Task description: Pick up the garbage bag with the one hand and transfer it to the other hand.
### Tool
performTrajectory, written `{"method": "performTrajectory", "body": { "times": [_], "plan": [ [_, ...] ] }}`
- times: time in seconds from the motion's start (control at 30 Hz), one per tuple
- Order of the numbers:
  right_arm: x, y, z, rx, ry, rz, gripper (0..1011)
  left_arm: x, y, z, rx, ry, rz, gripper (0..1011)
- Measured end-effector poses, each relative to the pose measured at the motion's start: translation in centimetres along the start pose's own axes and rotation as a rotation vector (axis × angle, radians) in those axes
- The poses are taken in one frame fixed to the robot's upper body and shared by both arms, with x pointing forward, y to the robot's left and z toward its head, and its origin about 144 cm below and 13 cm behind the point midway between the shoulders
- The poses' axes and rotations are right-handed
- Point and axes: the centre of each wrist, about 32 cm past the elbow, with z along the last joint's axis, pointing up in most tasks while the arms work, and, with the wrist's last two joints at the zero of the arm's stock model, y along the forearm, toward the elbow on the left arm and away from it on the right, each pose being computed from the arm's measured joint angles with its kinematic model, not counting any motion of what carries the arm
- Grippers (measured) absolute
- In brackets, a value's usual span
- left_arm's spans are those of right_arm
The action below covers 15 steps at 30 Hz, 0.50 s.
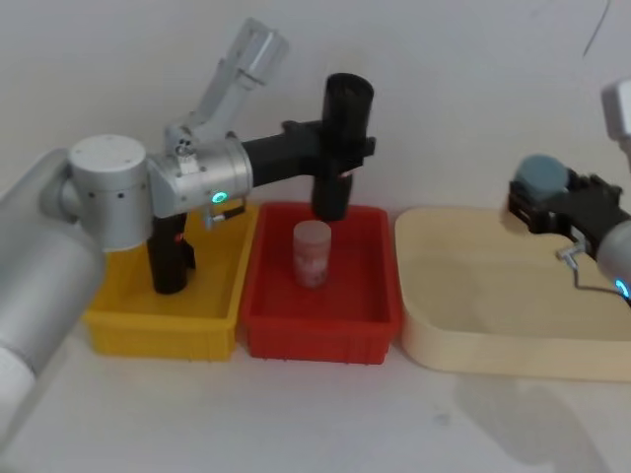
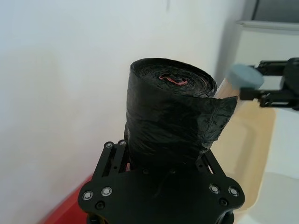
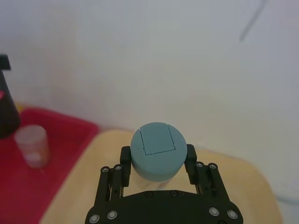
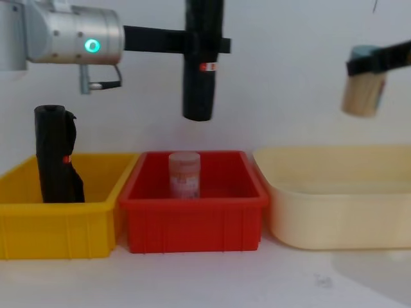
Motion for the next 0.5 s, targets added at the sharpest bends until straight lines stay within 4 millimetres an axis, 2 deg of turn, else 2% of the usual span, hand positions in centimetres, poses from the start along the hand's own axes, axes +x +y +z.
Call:
{"method": "performTrajectory", "body": {
  "times": [0.33,0.47,0.5],
  "plan": [
    [0.7,-0.9,-1.8,-0.092,-0.017,-0.030,675,1.5,-4.8,-1.2,-0.024,0.054,-0.172,466],
    [0.8,-1.1,-2.3,-0.111,-0.021,-0.035,763,1.7,-6.2,-1.7,-0.024,0.073,-0.219,466],
    [0.8,-1.2,-2.4,-0.117,-0.023,-0.036,820,1.7,-6.5,-1.8,-0.025,0.076,-0.233,466]
  ]
}}
